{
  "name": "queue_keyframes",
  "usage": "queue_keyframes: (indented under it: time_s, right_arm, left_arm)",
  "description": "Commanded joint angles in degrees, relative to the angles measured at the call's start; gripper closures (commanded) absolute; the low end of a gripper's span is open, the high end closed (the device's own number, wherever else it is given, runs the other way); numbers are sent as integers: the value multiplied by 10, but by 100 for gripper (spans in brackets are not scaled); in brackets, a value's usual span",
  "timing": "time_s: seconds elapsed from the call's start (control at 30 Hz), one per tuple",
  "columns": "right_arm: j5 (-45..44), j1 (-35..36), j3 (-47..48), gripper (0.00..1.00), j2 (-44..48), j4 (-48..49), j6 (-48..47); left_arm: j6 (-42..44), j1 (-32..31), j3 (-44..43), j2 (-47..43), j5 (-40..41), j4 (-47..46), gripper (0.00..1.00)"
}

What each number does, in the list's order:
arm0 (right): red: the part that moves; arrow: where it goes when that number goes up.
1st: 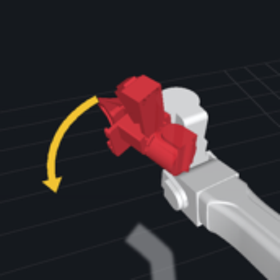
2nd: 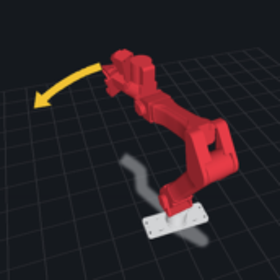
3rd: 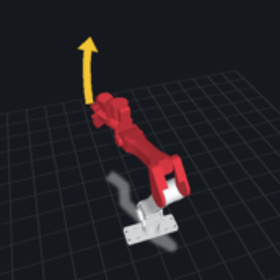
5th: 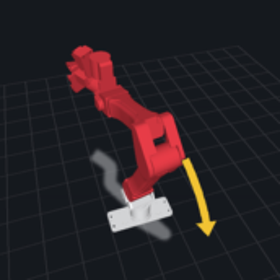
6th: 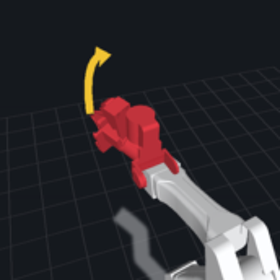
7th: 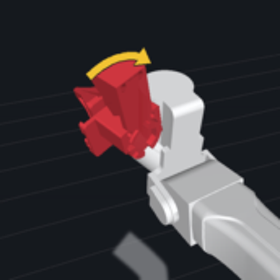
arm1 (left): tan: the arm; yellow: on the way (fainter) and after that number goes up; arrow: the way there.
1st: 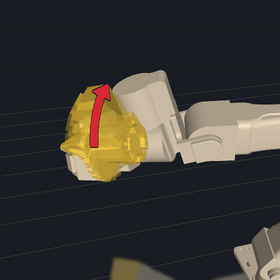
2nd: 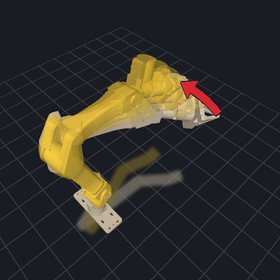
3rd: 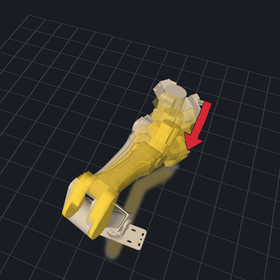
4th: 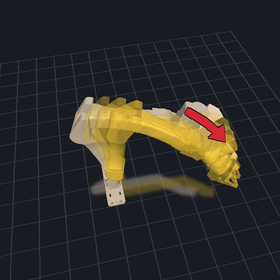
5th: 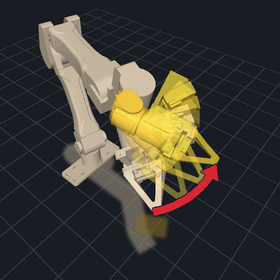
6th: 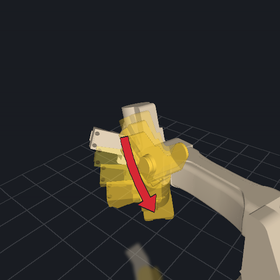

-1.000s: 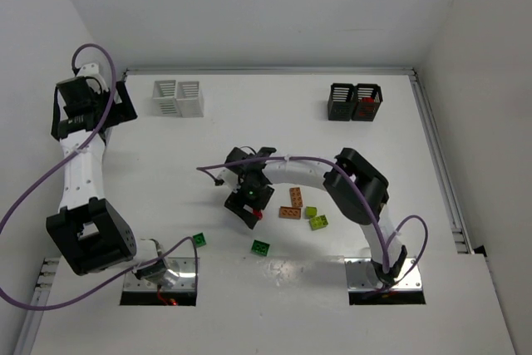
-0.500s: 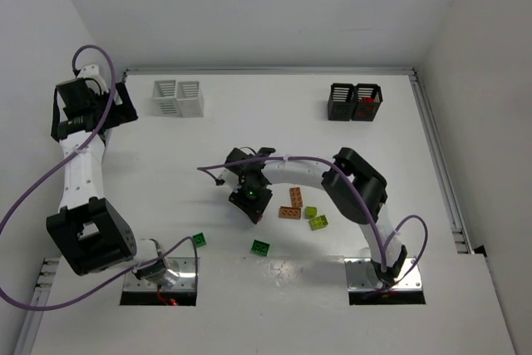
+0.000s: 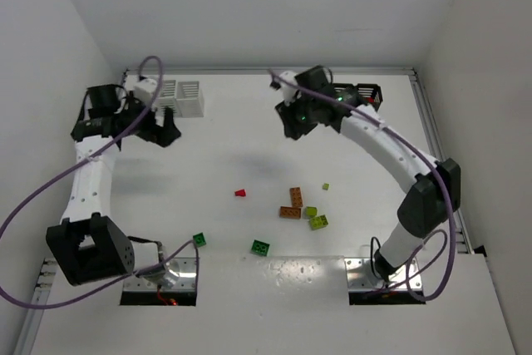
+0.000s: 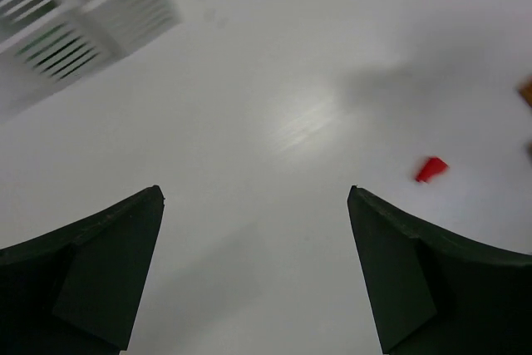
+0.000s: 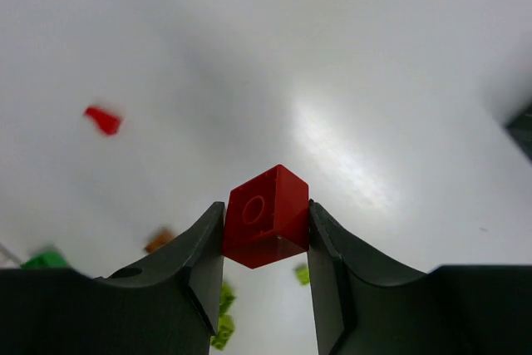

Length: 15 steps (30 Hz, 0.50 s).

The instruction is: Sort the legos into containers by color

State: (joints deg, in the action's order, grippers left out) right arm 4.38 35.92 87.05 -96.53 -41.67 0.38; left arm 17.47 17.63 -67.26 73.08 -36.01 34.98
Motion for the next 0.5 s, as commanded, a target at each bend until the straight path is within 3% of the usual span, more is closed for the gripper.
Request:
queue_keyframes:
  time_s: [0.0, 0.07, 0.13, 0.2, 0.3, 0.47]
  right_arm:
    - [-32, -89, 36, 85, 5, -14, -15]
    - [-32, -159, 55, 85, 5, -14, -24]
    - [-32, -207, 86, 85, -15, -14, -29]
    - [-18, -273, 114, 85, -37, -19, -35]
    - [14, -337, 183, 85, -96, -39, -35]
    - [31, -384, 263, 86, -168, -49, -35]
  left_arm:
    - [190, -119, -41, -3, -88, 142, 2]
    - [217, -186, -41, -3, -59, 193, 4]
    - [223, -296, -23, -3, -17, 215, 5]
    - [223, -407, 1, -3, 18, 215, 5]
    - [175, -507, 32, -8, 70, 185, 1]
    - [142, -587, 55, -29, 114, 154, 1]
